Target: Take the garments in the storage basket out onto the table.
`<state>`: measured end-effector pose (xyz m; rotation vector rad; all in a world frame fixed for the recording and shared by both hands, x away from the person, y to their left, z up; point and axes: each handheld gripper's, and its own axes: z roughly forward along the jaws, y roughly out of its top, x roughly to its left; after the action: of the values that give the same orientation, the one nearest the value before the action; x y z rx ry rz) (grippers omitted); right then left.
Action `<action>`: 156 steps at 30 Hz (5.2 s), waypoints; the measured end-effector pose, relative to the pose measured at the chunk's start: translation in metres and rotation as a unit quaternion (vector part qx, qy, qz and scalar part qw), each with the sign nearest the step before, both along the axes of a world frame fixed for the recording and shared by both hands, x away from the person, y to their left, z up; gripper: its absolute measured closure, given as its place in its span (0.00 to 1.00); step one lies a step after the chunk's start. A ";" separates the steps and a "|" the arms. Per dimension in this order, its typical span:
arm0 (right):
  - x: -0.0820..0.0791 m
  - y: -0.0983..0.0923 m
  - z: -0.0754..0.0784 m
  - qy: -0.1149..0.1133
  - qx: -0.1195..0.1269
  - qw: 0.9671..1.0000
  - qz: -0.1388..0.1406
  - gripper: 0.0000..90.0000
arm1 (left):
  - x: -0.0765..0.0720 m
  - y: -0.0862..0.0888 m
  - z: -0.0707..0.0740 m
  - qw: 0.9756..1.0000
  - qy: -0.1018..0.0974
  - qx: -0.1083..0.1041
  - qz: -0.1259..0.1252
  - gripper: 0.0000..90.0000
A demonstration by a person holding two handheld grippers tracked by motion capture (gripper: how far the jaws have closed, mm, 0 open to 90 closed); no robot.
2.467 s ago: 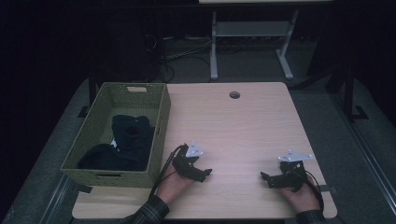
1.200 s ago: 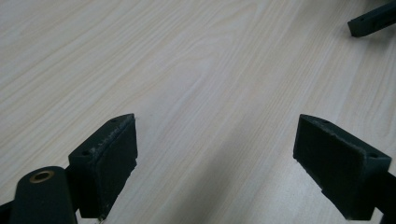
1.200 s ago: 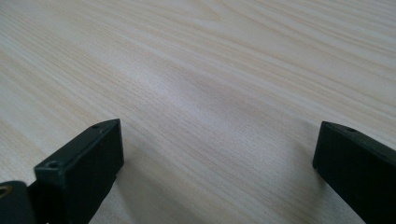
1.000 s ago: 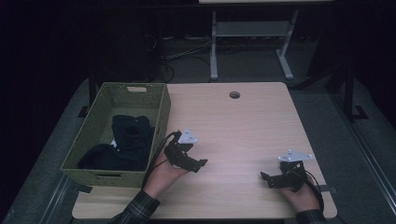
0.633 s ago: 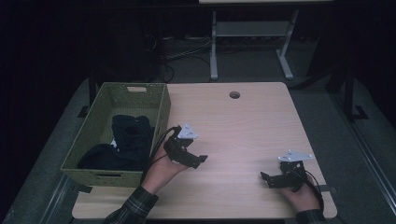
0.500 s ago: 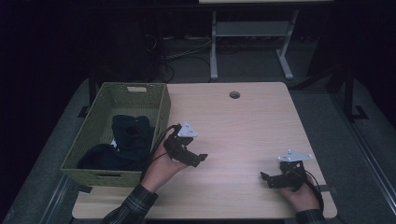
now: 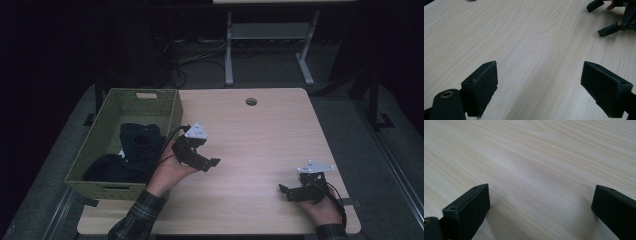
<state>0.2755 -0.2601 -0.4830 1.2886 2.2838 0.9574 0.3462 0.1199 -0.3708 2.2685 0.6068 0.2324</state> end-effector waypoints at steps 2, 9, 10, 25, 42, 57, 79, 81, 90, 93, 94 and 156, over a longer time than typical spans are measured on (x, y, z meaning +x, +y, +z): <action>0.000 0.000 0.000 0.000 0.000 1.000 0.000 0.02 | 0.001 0.002 0.001 1.000 0.005 -0.001 -0.003 0.15; 0.000 0.001 0.000 0.000 0.001 1.000 -0.002 0.02 | 0.005 0.008 0.008 1.000 0.004 -0.001 -0.009 0.15; 0.000 0.000 0.000 0.000 0.000 1.000 -0.002 0.02 | 0.005 0.011 0.010 1.000 0.008 -0.006 -0.008 0.15; 0.000 0.001 0.000 0.000 0.000 1.000 -0.002 0.02 | 0.002 0.028 0.025 1.000 -0.001 -0.005 0.005 0.15; 0.000 0.001 0.000 0.000 0.001 1.000 -0.002 0.02 | 0.002 0.065 0.040 0.999 -0.013 -0.020 0.038 0.15; 0.000 0.001 0.000 0.000 0.001 1.000 -0.002 0.02 | 0.005 0.092 0.042 0.997 -0.016 -0.021 0.068 0.15; 0.000 0.000 0.000 0.000 0.001 1.000 -0.001 0.02 | 0.000 0.134 0.050 0.994 -0.023 -0.026 0.106 0.15; 0.000 0.000 0.000 0.000 0.001 1.000 -0.001 0.02 | 0.000 0.137 0.051 0.994 -0.025 -0.026 0.106 0.15; 0.000 0.000 0.000 0.000 0.001 1.000 -0.001 0.02 | -0.003 0.164 0.054 0.990 -0.032 -0.029 0.132 0.15; 0.000 0.001 0.000 0.001 0.001 1.000 -0.001 0.02 | -0.003 0.170 0.054 0.989 -0.031 -0.027 0.139 0.15; 0.000 0.000 0.000 0.000 0.001 1.000 -0.001 0.02 | -0.003 0.172 0.054 0.989 -0.032 -0.028 0.142 0.15; 0.000 0.001 0.000 0.000 0.000 1.000 -0.002 0.02 | 0.031 0.224 -0.022 0.969 0.063 0.067 0.228 0.14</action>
<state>0.2757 -0.2596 -0.4831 1.2936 2.2810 0.9570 0.3773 0.3436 -0.3928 2.2560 1.2128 0.3634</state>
